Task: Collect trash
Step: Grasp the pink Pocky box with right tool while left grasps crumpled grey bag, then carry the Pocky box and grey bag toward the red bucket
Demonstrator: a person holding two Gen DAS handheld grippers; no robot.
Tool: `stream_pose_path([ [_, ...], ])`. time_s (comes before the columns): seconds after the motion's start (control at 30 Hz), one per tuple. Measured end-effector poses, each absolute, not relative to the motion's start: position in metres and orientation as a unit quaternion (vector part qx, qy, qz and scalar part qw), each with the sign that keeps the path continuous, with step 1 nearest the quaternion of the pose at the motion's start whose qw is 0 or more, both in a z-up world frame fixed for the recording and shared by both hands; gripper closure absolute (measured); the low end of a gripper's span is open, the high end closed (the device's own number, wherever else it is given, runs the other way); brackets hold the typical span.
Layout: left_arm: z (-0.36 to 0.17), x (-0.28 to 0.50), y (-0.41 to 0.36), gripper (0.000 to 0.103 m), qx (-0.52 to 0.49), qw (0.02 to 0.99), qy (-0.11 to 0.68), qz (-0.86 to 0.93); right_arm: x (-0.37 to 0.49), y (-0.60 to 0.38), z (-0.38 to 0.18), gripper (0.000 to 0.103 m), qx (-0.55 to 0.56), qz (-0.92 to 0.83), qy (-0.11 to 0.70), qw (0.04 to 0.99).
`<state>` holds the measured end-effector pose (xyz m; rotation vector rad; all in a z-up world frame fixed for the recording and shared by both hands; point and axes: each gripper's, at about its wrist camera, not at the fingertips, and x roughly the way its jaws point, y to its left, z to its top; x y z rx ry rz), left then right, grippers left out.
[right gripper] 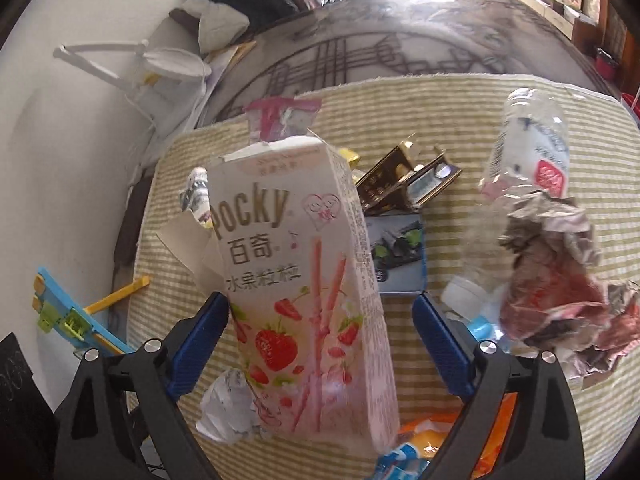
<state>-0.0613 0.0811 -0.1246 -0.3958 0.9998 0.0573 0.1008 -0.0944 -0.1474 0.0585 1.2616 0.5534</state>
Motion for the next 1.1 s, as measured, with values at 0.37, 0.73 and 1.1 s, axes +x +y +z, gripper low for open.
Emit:
stream_pose_path([
  [0.37,-0.138,-0.056,0.066,0.015,-0.182,0.845,0.502,-0.009,0.083,-0.099,-0.109,0.033,0.012,0.278,0.522,0.806],
  [0.73,-0.176,-0.032,0.037,0.024,-0.173,0.821,0.542,-0.047,0.062,-0.155,-0.058,0.032,0.043,0.237,0.462,0.854],
  [1.1,-0.145,-0.028,0.042,0.056,-0.187,0.851,0.491,-0.027,0.057,-0.166,-0.042,0.032,0.045,0.241,0.445,0.861],
])
